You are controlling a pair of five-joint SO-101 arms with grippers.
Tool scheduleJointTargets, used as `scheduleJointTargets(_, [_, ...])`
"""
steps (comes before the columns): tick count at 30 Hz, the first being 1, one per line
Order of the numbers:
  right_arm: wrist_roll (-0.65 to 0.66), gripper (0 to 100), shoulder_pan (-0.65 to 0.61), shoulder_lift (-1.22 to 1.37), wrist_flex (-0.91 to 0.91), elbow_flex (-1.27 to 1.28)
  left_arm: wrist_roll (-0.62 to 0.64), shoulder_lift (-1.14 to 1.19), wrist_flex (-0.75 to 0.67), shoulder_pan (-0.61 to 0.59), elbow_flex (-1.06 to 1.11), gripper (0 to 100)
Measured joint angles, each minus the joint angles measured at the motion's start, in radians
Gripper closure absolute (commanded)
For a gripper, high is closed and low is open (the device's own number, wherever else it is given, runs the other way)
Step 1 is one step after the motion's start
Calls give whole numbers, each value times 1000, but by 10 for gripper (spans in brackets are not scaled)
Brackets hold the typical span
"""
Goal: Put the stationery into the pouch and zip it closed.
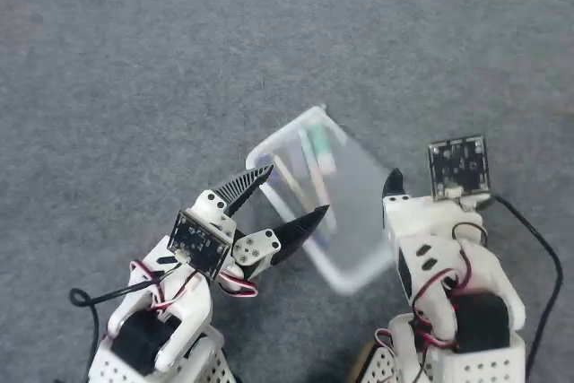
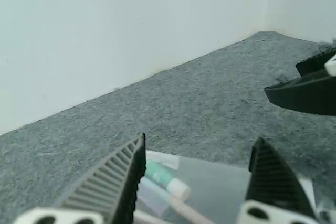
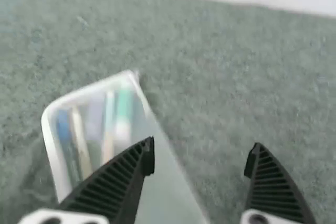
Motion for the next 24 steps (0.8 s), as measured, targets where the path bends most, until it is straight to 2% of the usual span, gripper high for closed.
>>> scheduleJointTargets(5, [3, 748, 3, 8, -5, 5, 0, 0, 0, 0, 0, 726])
scheduleJointTargets(9, [3, 849, 2, 5, -5, 6, 0, 0, -8, -46, 0, 874])
scheduleJointTargets(13, [6, 894, 2, 3, -5, 6, 0, 0, -55, -86, 5, 991])
scheduleJointTargets(17, [11, 992, 0, 3, -5, 6, -49, 0, -75, -94, 5, 991])
scheduleJointTargets(19, [35, 985, 2, 3, -5, 6, -89, 0, -77, -114, 5, 991])
scheduleJointTargets(24, [81, 991, 0, 3, -5, 6, -114, 0, -35, -253, 5, 989])
